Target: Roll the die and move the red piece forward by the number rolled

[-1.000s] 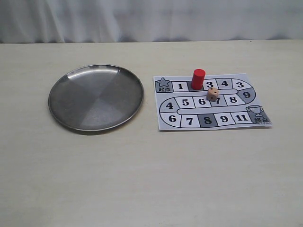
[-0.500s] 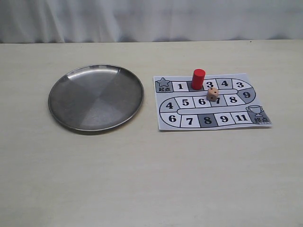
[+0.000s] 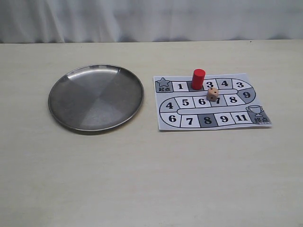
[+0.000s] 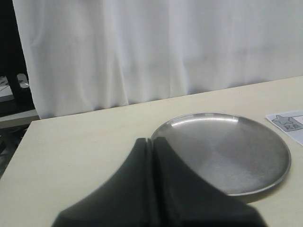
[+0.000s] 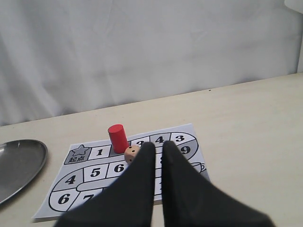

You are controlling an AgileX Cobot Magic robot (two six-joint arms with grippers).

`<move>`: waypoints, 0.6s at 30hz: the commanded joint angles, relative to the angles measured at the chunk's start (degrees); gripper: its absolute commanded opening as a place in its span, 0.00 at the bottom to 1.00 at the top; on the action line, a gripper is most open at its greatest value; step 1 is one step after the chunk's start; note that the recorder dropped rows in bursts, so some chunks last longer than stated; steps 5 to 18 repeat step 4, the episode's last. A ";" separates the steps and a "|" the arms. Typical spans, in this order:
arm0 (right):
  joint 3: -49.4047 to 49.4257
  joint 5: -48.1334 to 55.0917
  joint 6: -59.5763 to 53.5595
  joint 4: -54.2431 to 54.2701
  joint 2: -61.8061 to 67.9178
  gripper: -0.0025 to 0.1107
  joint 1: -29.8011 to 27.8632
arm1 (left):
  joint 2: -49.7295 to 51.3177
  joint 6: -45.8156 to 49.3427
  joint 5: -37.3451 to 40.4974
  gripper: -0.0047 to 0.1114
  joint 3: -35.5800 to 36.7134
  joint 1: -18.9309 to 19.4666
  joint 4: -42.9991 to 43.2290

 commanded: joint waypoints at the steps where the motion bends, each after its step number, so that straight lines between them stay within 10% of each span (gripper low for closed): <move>1: 0.21 0.30 -0.40 0.15 -0.31 0.06 -0.31 | -0.06 -0.14 -0.53 0.04 0.10 -0.03 -0.21; 18: 0.21 0.30 -0.40 0.15 -0.31 0.06 -0.31 | -0.06 -0.14 -0.53 0.04 0.10 -0.03 -0.21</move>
